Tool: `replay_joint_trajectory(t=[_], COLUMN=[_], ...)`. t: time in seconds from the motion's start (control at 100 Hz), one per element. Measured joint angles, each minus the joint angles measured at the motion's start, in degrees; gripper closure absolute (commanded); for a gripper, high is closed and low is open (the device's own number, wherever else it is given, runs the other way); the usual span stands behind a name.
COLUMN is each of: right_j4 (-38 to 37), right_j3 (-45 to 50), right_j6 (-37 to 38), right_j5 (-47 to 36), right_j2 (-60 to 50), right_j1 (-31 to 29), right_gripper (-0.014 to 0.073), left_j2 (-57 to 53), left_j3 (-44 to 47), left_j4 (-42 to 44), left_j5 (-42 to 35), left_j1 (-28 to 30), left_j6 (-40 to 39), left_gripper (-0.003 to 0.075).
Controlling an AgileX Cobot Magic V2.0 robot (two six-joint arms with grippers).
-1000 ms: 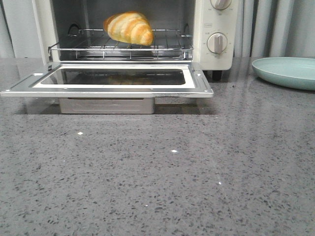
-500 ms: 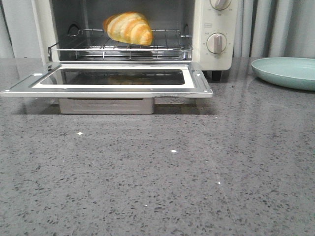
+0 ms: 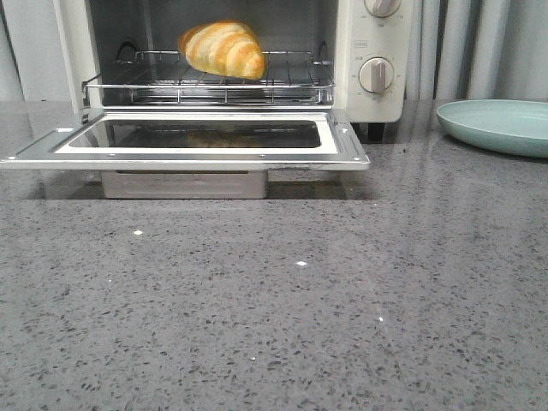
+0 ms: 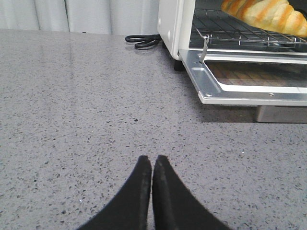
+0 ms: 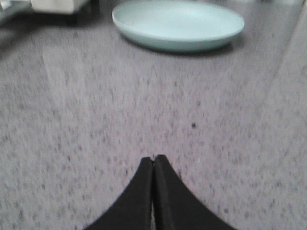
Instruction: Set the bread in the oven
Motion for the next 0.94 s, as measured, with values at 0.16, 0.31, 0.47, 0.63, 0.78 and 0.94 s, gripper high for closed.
replay_joint_trajectory(t=[0.16, 0.31, 0.47, 0.63, 0.78, 0.94], right_j4=[0.22, 0.3, 0.3, 0.3, 0.3, 0.3], right_j3=[0.0, 0.0, 0.0, 0.0, 0.0, 0.0], right_j6=[-2.66, -3.32, -3.42, -3.42, -3.42, -3.42], right_j5=[0.69, 0.69, 0.69, 0.69, 0.69, 0.69], right_j2=[0.0, -1.62, -2.33, -2.33, -2.33, -2.33], right_j1=[0.0, 0.0, -0.26, -0.49, -0.49, -0.49], right_gripper=[0.065, 0.065, 0.065, 0.065, 0.065, 0.065], left_j2=[0.0, 0.0, 0.0, 0.0, 0.0, 0.0], left_j3=[0.0, 0.0, 0.0, 0.0, 0.0, 0.0], left_j4=[0.0, 0.0, 0.0, 0.0, 0.0, 0.0], left_j5=[0.0, 0.0, 0.28, 0.28, 0.28, 0.28], left_j1=[0.0, 0.0, 0.0, 0.0, 0.0, 0.0], left_j6=[0.0, 0.0, 0.0, 0.0, 0.0, 0.0], left_gripper=[0.0741, 0.0741, 0.0741, 0.0741, 0.0741, 0.0741])
